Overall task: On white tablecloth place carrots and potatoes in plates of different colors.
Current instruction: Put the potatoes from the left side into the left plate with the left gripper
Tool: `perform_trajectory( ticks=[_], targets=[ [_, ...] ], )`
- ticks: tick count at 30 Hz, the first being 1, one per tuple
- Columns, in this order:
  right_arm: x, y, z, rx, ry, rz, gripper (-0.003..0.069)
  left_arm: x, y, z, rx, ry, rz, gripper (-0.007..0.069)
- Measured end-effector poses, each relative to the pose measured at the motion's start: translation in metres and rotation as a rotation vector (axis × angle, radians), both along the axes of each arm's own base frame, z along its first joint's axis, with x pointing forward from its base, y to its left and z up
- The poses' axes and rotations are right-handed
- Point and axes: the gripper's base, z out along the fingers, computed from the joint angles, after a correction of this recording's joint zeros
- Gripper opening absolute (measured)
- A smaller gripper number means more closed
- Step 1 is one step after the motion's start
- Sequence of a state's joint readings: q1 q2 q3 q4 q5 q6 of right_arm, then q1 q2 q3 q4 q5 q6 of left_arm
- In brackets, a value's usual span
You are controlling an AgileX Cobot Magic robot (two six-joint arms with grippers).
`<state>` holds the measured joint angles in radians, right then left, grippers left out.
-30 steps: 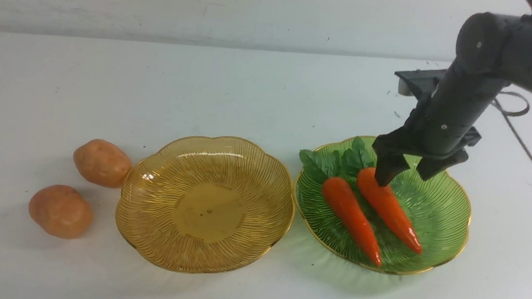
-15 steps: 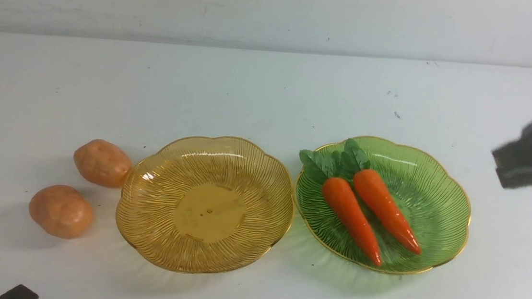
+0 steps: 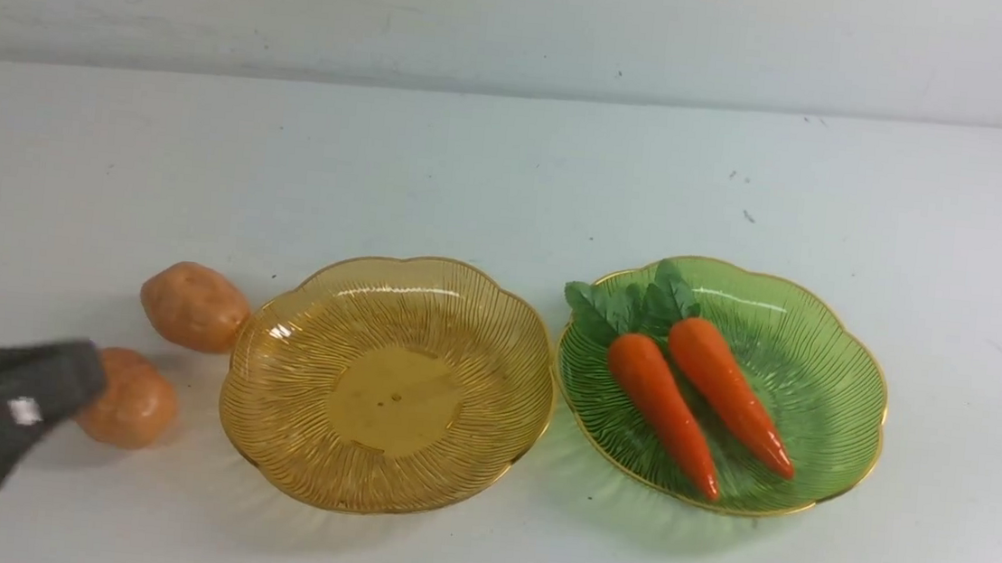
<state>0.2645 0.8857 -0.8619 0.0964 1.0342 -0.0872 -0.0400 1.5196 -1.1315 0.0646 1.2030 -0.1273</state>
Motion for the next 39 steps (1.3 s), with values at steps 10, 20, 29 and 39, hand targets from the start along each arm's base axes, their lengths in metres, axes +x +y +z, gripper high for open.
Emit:
perform_trajectory(
  ticks=[10,20,29,39],
  targets=[
    [0.000,0.001,0.000,0.020,0.005,-0.011,-0.0015,0.000,-0.006,-0.001,-0.068,0.017,0.152,0.0045],
    [0.000,0.001,0.000,0.030,0.008,-0.013,-0.0015,0.025,0.002,-0.023,0.004,-0.073,0.304,0.0352],
    [0.000,0.001,0.001,0.032,0.002,-0.014,-0.0015,0.038,0.008,-0.035,0.054,-0.126,0.464,0.0631],
    [0.000,0.001,0.001,0.032,0.001,-0.014,-0.0015,0.057,0.011,-0.059,0.049,-0.203,0.672,0.0670]
  ],
)
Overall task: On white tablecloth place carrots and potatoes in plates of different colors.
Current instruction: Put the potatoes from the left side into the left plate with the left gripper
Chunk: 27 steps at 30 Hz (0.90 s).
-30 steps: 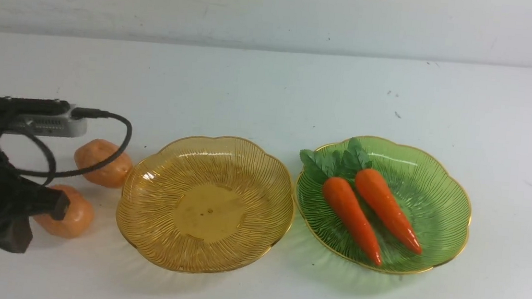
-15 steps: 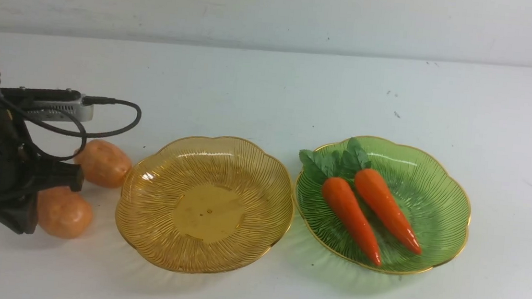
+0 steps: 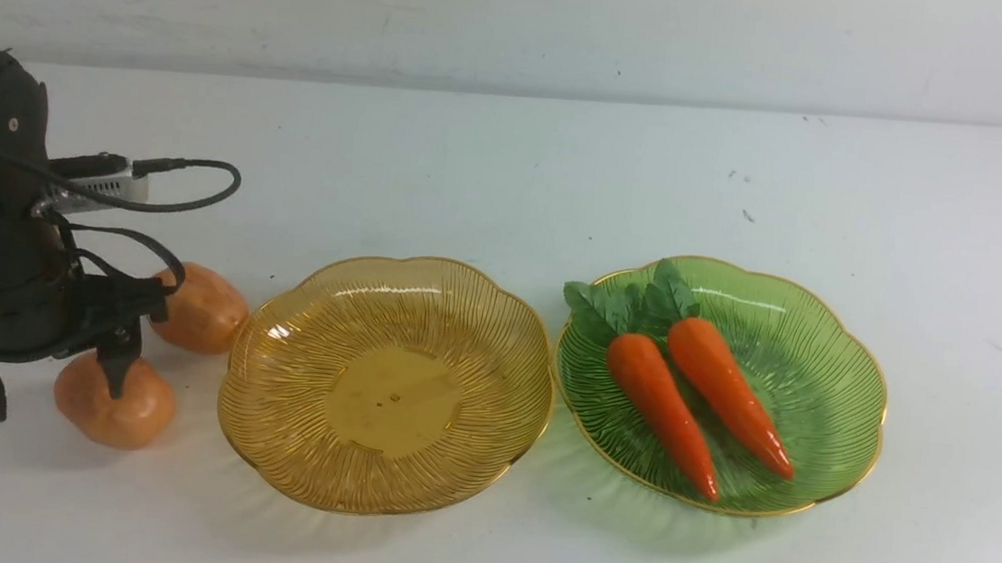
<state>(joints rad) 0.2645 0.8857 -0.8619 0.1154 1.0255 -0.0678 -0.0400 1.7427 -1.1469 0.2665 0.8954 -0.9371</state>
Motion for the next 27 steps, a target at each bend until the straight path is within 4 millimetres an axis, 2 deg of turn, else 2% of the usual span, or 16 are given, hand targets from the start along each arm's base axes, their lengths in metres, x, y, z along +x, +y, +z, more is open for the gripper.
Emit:
perform_trajectory(
  ticks=[6,16,24,27],
  targets=[
    [0.000,0.000,0.000,0.001,0.000,0.000,-0.0015,0.007,-0.002,-0.006,-0.027,-0.039,0.021,0.0662],
    [0.000,0.000,0.000,0.001,0.000,0.000,-0.0015,0.014,-0.009,-0.038,-0.098,0.043,0.062,0.0607],
    [0.000,0.000,0.000,0.004,0.001,0.000,-0.0015,0.011,-0.008,-0.041,-0.085,0.086,0.047,0.0534],
    [0.000,0.000,0.000,0.004,0.001,0.000,-0.0015,0.008,-0.007,-0.039,-0.061,0.126,-0.025,0.0480]
  ],
)
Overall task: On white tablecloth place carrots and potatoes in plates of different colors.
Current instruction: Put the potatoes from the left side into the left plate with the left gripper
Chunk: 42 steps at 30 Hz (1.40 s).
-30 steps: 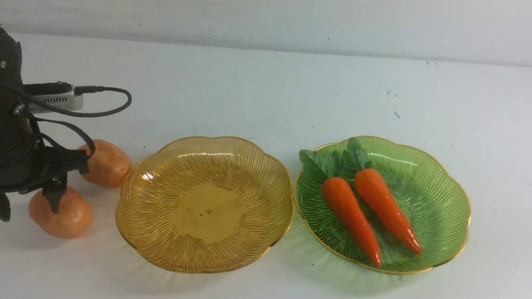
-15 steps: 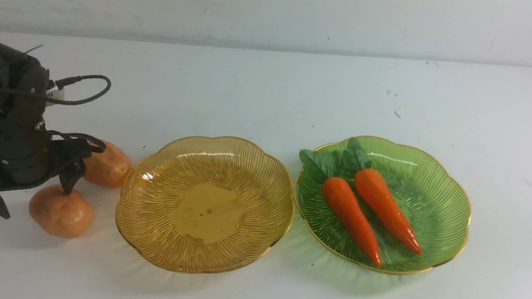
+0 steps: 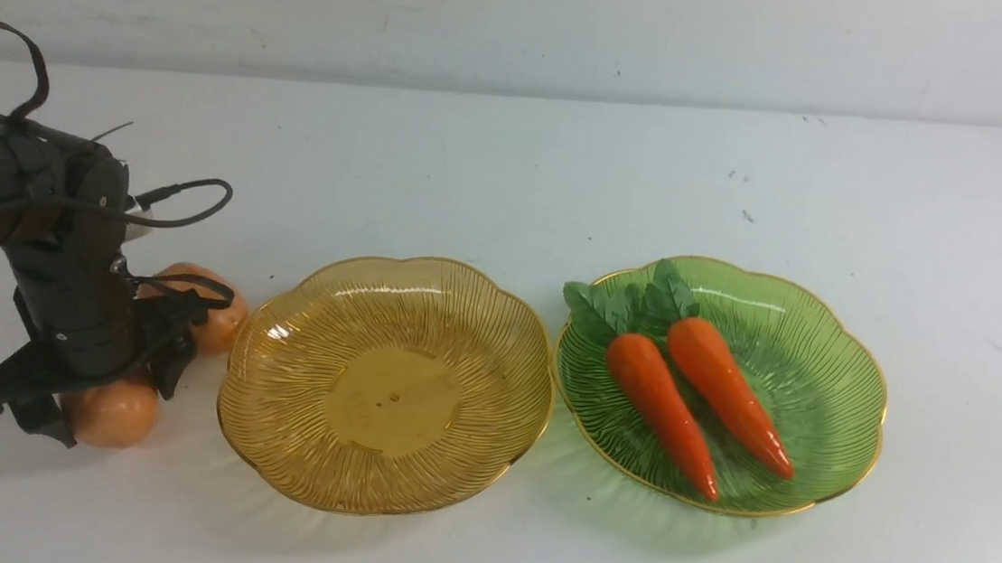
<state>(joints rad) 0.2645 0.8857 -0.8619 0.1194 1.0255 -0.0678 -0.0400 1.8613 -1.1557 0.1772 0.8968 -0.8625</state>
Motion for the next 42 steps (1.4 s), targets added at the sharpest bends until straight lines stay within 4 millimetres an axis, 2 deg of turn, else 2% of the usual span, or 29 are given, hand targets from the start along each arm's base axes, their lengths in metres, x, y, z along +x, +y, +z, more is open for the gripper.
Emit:
perform_trajectory(
  ticks=[3,7,11,14,15,18,20,23,27,30,35,42],
  targets=[
    [0.000,0.000,0.000,0.001,-0.001,0.000,-0.0015,-0.006,0.001,0.009,0.011,0.034,-0.071,0.0433],
    [0.000,0.001,0.000,0.009,-0.003,0.000,-0.0015,-0.013,0.001,0.051,0.017,-0.026,-0.144,0.0427],
    [0.000,0.001,0.000,0.011,-0.002,0.000,-0.0015,-0.017,-0.005,0.106,-0.021,-0.171,-0.231,0.0427],
    [0.000,0.001,0.001,0.018,-0.003,0.000,-0.0015,-0.021,-0.020,0.128,-0.105,-0.227,-0.319,0.0427],
    [0.000,0.001,0.001,0.020,-0.002,0.000,-0.0015,-0.022,-0.040,0.133,-0.196,-0.247,-0.394,0.0427],
    [0.000,0.001,0.001,0.021,-0.003,0.000,-0.0015,-0.019,-0.083,0.121,-0.276,-0.246,-0.552,0.0427],
    [0.000,0.001,0.001,0.021,-0.003,0.000,-0.0015,-0.011,-0.116,0.102,-0.287,-0.260,-0.637,0.0430],
    [0.000,0.001,0.001,0.021,-0.003,0.000,-0.0015,-0.001,-0.137,0.075,-0.284,-0.247,-0.674,0.0444],
    [0.000,0.001,0.001,0.021,-0.003,0.000,-0.0015,0.008,-0.142,0.042,-0.272,-0.172,-0.669,0.0505],
    [0.000,0.001,0.001,0.021,-0.003,0.000,-0.0015,0.010,-0.143,0.033,-0.267,-0.147,-0.661,0.0537],
    [0.000,0.001,0.001,0.022,-0.002,0.000,-0.0015,0.011,-0.142,0.034,-0.272,-0.139,-0.628,0.0603],
    [0.000,0.001,0.001,0.022,-0.002,0.000,-0.0015,0.021,-0.139,0.052,-0.276,-0.158,-0.613,0.0619]
  ],
)
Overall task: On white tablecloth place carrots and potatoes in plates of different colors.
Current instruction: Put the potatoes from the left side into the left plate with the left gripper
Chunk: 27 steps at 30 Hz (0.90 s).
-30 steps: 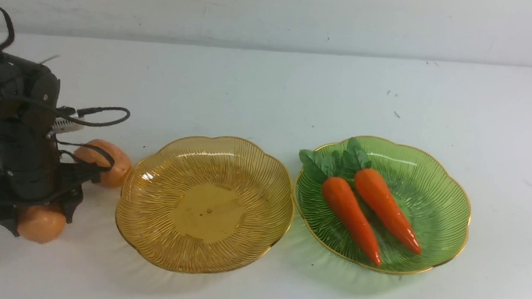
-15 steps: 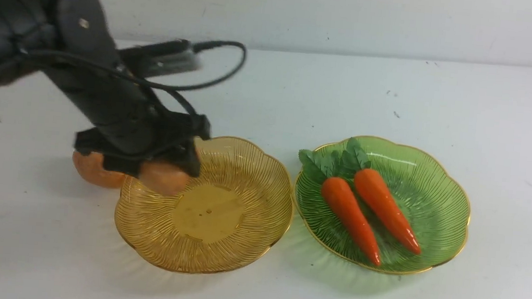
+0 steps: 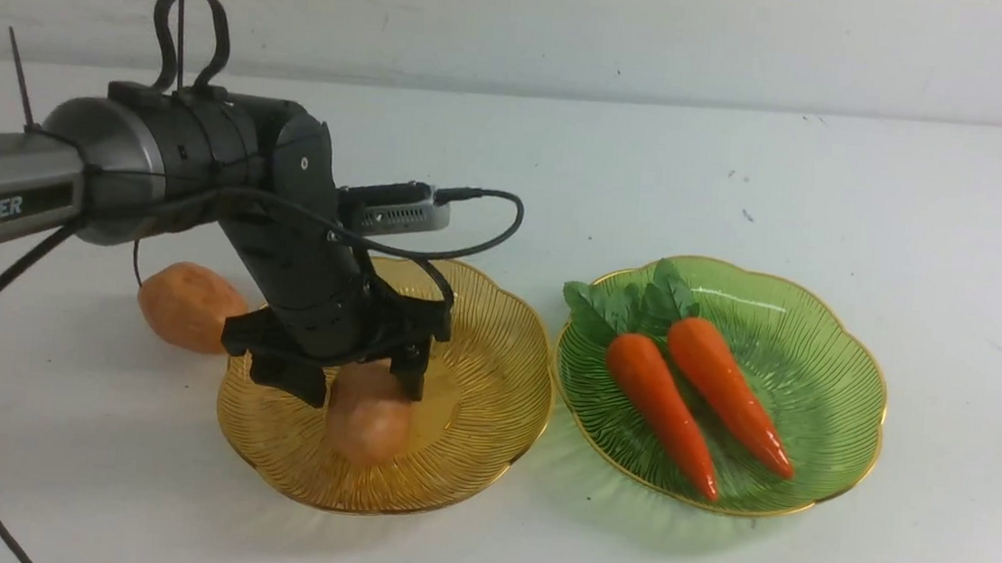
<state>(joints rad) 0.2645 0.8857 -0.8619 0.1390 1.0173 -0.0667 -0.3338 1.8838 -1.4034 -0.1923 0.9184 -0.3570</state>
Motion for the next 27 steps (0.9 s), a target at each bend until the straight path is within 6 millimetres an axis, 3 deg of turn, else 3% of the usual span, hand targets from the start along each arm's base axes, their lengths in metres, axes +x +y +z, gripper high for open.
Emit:
perform_trajectory(
  ticks=[6,10,14,16,18,22,27],
  targets=[
    [0.000,0.000,0.000,0.000,0.000,0.000,-0.0015,0.013,0.017,0.027,0.061,-0.019,0.001,0.0598],
    [0.000,0.000,0.000,0.000,0.000,0.000,-0.0015,0.023,0.042,0.051,0.143,-0.028,0.023,0.0514],
    [0.000,0.000,0.000,-0.001,0.000,0.001,-0.0015,0.037,0.080,0.092,0.222,-0.130,0.097,0.0297],
    [0.000,0.000,-0.001,-0.001,0.001,0.001,-0.0015,0.037,0.097,0.104,0.228,-0.163,0.131,0.0164],
    [0.000,0.000,-0.003,-0.003,0.008,0.000,-0.0015,0.033,0.111,0.112,0.228,-0.174,0.151,0.0097],
    [-0.001,0.000,-0.012,-0.007,0.035,0.000,-0.0015,0.008,0.131,0.109,0.206,-0.116,0.180,0.0013],
    [-0.002,0.000,-0.020,-0.009,0.056,0.000,-0.0015,-0.015,0.135,0.067,0.175,0.071,0.255,0.0002]
  ],
)
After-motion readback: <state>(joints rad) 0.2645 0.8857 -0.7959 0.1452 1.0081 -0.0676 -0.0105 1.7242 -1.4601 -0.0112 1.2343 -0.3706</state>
